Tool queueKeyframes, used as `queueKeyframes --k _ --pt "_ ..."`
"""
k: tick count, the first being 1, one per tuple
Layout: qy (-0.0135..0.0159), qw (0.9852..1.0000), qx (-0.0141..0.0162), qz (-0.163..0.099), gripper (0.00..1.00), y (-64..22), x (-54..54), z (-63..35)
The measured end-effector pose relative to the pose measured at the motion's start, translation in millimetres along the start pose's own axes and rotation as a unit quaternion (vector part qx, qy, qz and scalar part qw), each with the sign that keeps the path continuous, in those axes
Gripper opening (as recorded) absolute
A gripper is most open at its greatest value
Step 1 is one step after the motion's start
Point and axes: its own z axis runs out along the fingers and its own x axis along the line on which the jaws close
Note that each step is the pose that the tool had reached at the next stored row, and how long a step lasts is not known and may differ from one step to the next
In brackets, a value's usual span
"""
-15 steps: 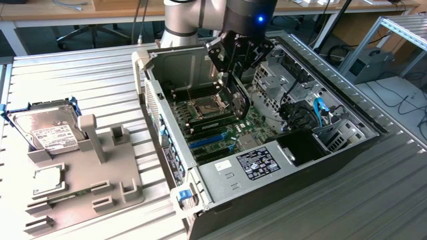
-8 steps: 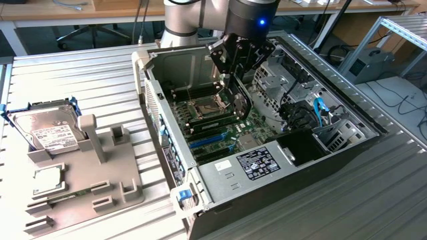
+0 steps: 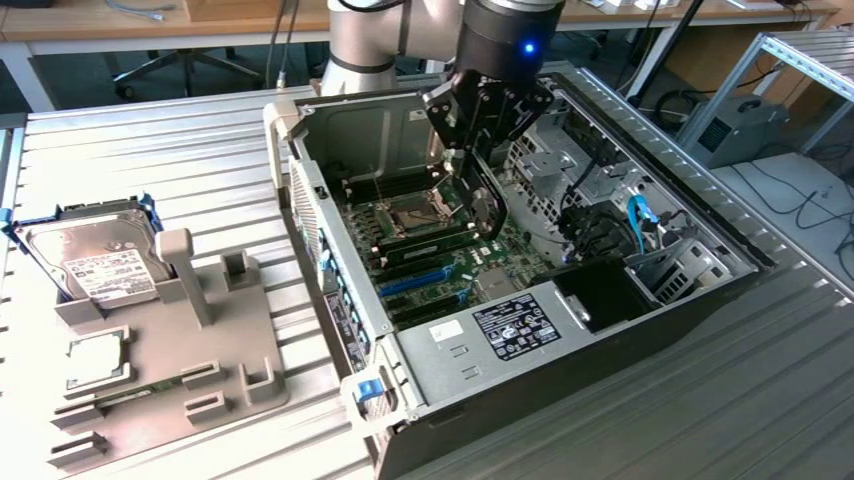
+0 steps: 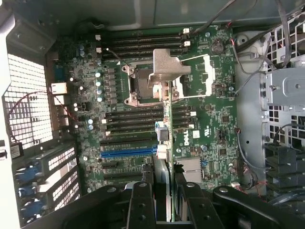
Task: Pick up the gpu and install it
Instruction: 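Pick up the gpu and move the gpu toward the slot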
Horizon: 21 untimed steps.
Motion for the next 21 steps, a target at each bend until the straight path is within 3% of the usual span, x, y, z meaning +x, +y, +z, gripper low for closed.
queueKeyframes --k 21 --pt "0.0 1.0 0.0001 0.0 0.27 3.0 -14.8 10.8"
